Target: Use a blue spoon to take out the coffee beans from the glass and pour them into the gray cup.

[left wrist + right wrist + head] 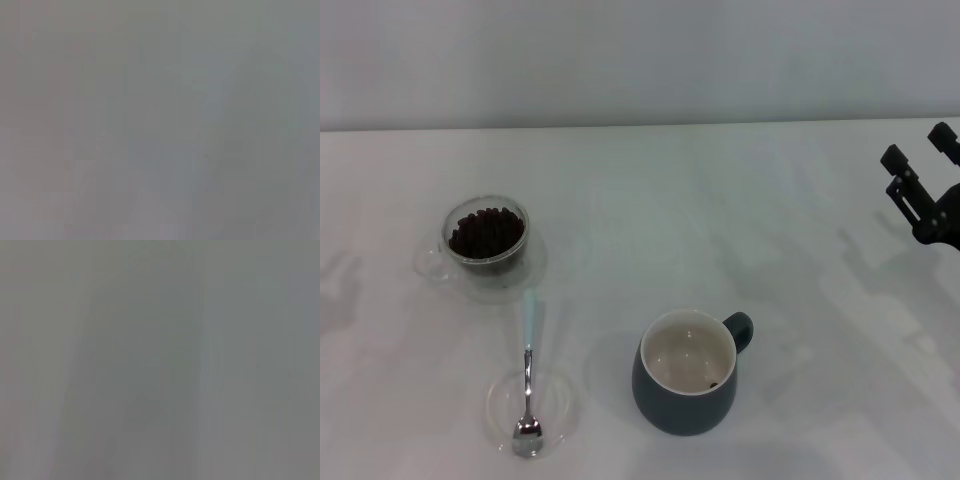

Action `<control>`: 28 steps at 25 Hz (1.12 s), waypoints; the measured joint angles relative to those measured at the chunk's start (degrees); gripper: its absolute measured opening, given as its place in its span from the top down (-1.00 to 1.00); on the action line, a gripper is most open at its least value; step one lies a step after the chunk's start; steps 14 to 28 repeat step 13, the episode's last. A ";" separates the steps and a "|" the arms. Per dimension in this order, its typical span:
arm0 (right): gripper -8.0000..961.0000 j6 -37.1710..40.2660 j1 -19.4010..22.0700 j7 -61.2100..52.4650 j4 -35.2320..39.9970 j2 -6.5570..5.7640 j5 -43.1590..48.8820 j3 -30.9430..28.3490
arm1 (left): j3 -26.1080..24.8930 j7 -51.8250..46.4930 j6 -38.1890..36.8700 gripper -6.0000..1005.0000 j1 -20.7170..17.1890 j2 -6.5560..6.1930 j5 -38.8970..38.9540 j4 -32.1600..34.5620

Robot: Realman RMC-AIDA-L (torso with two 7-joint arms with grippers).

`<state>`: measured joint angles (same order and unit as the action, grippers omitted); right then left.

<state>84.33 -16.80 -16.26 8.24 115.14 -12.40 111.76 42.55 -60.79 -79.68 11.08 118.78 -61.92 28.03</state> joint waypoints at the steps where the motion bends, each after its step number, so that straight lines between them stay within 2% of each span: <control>1: -0.27 0.17 -0.02 0.00 0.01 0.00 0.00 -0.09 | -1.13 1.84 0.00 0.53 -0.17 0.09 0.04 -0.54; 6: -0.27 0.34 0.03 0.51 0.02 0.09 -0.16 -0.21 | -2.43 10.93 0.60 0.53 -0.18 0.11 3.09 -3.66; 10: -0.27 -0.36 -0.27 1.53 0.02 0.07 -2.29 -0.76 | -2.60 20.34 2.05 0.53 0.58 0.11 11.26 -7.71; 13: -0.27 -0.51 -0.36 2.47 0.02 0.01 -4.64 -3.48 | -2.65 26.39 2.47 0.53 2.50 0.12 18.70 -11.42; 28: -0.27 -0.51 -0.36 2.47 0.02 0.01 -4.64 -3.48 | -2.65 26.39 2.47 0.53 2.50 0.12 18.70 -11.42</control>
